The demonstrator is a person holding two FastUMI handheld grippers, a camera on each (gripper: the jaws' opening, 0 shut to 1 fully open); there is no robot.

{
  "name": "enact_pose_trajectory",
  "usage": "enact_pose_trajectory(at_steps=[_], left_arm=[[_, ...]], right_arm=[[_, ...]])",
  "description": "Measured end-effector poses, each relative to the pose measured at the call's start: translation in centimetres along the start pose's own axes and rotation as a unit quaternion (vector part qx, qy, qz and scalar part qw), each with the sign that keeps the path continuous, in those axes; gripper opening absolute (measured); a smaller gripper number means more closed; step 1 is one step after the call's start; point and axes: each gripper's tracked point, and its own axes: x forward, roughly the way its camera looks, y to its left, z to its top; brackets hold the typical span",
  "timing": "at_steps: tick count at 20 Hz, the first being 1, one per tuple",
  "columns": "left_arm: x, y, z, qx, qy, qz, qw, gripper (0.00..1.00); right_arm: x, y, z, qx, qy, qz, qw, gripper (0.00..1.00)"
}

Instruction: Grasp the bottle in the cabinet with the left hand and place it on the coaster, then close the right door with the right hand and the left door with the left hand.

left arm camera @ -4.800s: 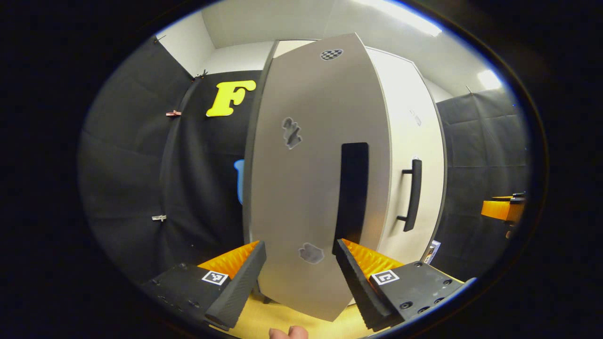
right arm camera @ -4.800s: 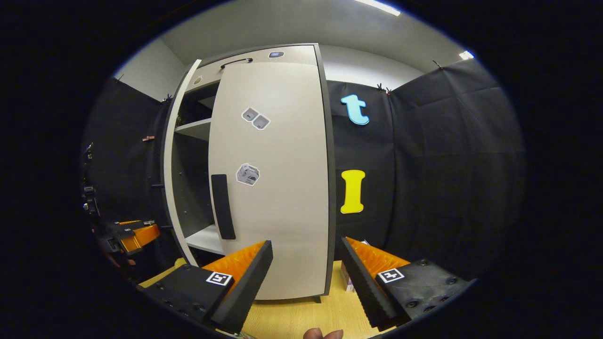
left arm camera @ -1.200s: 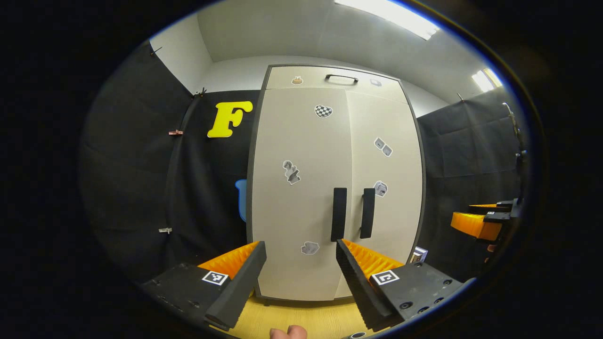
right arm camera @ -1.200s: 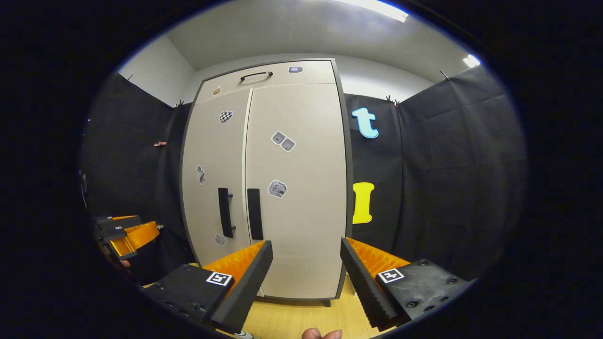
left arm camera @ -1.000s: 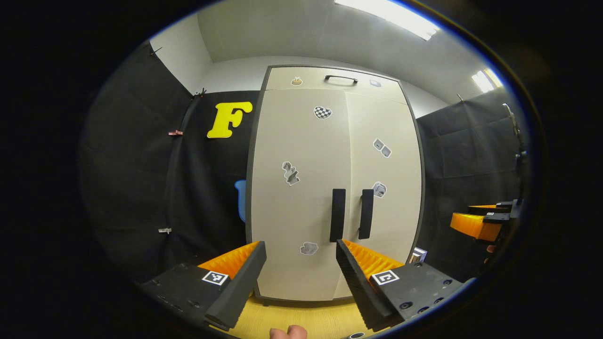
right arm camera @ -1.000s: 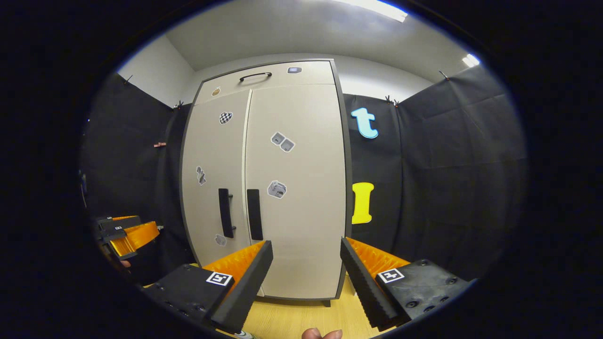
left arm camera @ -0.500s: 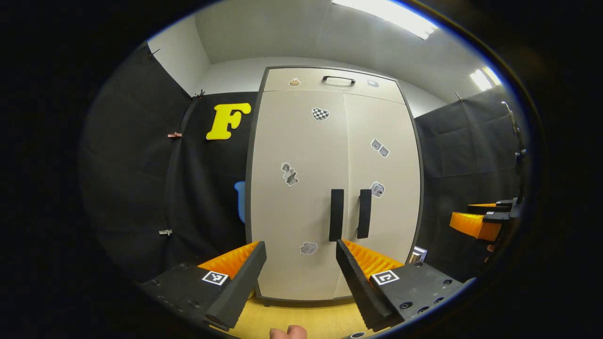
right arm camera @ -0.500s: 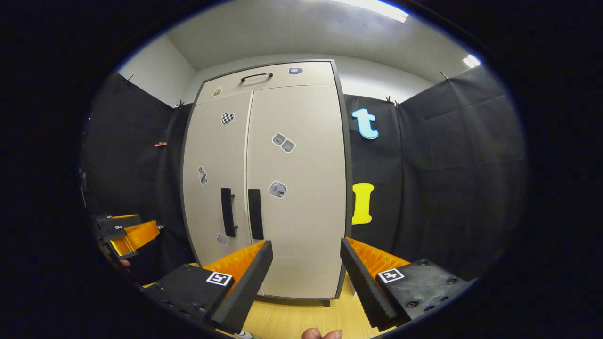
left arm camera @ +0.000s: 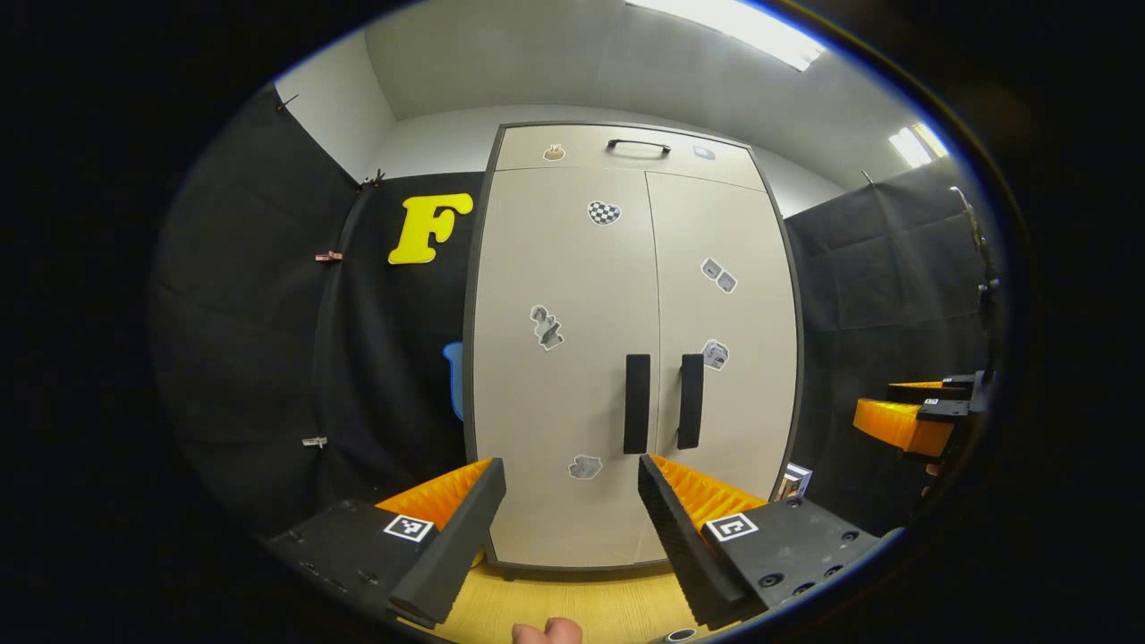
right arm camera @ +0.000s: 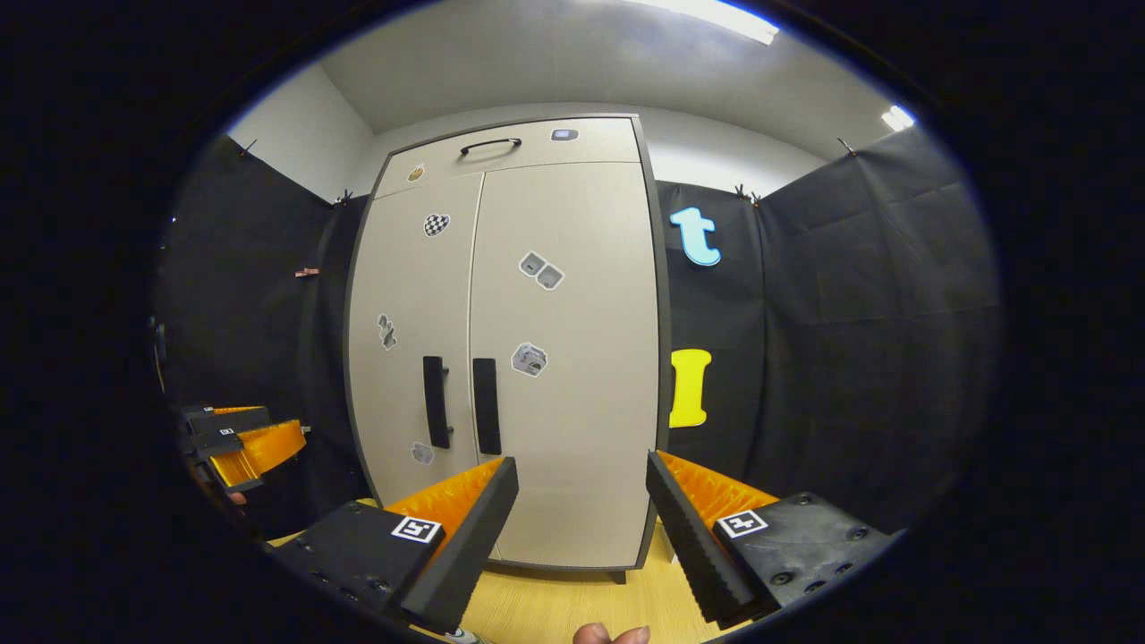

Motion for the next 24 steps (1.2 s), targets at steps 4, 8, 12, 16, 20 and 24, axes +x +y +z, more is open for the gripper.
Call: enact_pose_trajectory(at_steps=[4,8,12,16,20,24], left_arm=[[-0.1,0.0,0.2,0.014,-0.002,0.001,1.0,0.95],[0.0,0.0,0.2,0.013,-0.002,0.0,1.0,0.94],[0.1,0.1,-0.2,0.011,0.001,0.001,1.0,0.95],[0.3,0.1,-0.3,0.009,0.003,0.001,1.0,0.95],[0.5,-0.1,-0.9,0.005,0.011,0.0,1.0,0.95],[0.4,0.1,-1.4,0.011,0.017,0.015,1.0,0.95]], right_arm=[[0.3,0.7,-0.1,-0.001,0.002,0.009,1.0,0.96],[0.5,1.1,-0.3,-0.004,0.003,0.013,1.0,0.96],[0.7,1.2,-0.3,-0.006,0.003,0.013,1.0,0.96],[0.8,1.5,-0.5,-0.008,0.002,0.013,1.0,0.96],[1.1,2.0,-0.6,-0.005,-0.008,0.021,1.0,0.96],[2.2,2.5,-1.5,0.0,-0.008,0.029,1.0,0.95]])
